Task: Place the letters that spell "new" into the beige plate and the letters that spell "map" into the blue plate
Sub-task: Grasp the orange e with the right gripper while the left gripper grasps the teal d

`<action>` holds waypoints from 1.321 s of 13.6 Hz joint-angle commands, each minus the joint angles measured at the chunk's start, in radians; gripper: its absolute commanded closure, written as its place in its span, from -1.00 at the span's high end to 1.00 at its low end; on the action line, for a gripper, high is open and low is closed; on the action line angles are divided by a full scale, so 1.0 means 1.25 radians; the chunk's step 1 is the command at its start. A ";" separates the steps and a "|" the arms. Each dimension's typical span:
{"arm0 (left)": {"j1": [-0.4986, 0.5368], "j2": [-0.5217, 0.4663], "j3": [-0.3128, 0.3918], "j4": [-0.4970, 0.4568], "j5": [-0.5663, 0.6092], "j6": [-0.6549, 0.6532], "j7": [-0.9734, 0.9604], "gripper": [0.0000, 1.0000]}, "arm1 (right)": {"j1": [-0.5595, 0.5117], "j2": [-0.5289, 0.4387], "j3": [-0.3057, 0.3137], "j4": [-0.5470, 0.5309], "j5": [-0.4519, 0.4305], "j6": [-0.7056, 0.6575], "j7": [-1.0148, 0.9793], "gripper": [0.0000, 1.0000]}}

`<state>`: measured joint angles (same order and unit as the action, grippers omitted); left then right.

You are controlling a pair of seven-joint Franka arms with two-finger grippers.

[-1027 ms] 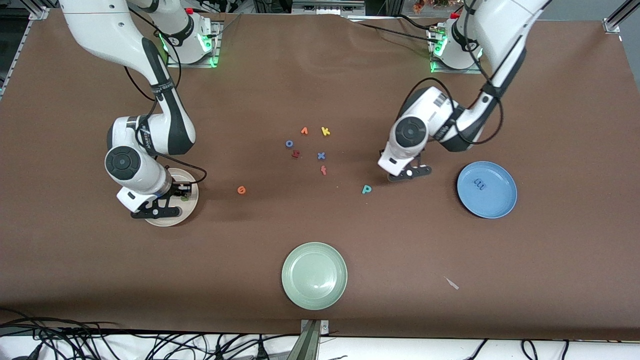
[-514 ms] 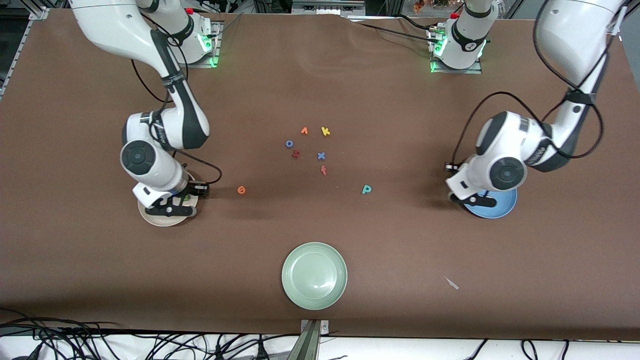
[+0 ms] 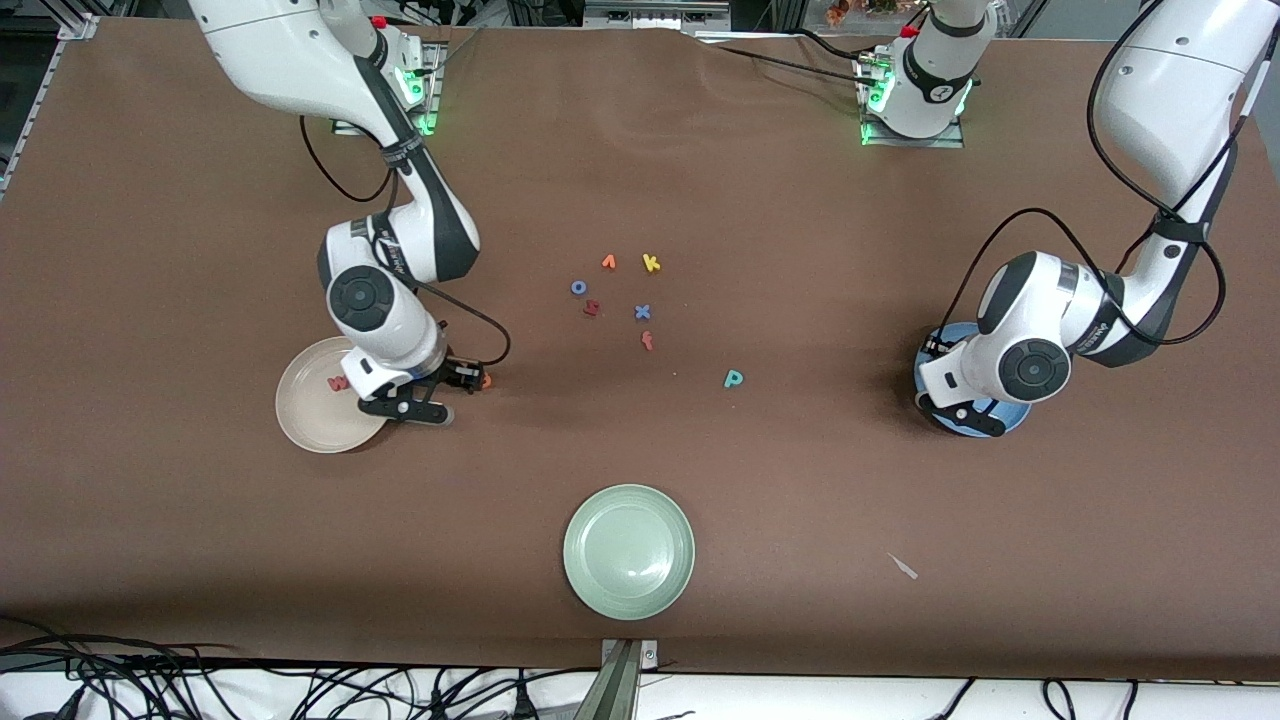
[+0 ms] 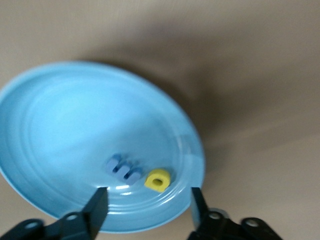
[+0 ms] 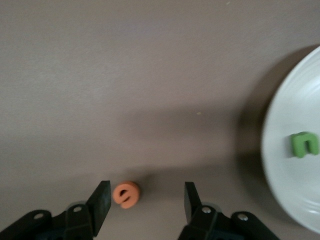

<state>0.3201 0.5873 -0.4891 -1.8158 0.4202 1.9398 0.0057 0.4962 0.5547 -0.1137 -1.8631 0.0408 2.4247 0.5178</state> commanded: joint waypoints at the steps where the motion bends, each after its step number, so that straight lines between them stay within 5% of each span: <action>1: -0.023 -0.002 -0.041 0.060 -0.077 -0.015 -0.033 1.00 | 0.019 0.014 -0.002 -0.009 0.014 0.041 0.036 0.35; 6: -0.199 0.083 -0.039 0.169 -0.103 0.003 -0.186 1.00 | 0.030 0.027 -0.002 -0.029 0.014 0.062 0.048 0.35; 13: -0.303 0.112 -0.031 0.153 -0.071 0.197 -0.309 0.98 | 0.044 0.037 -0.002 -0.058 0.014 0.122 0.068 0.33; 18: -0.338 0.176 -0.030 0.153 0.058 0.277 -0.463 0.94 | 0.044 0.039 -0.002 -0.064 0.014 0.132 0.069 -0.04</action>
<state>-0.0838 0.7666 -0.5352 -1.6477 0.4336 2.2571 -0.5086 0.5434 0.6061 -0.1134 -1.9277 0.0410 2.5685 0.5963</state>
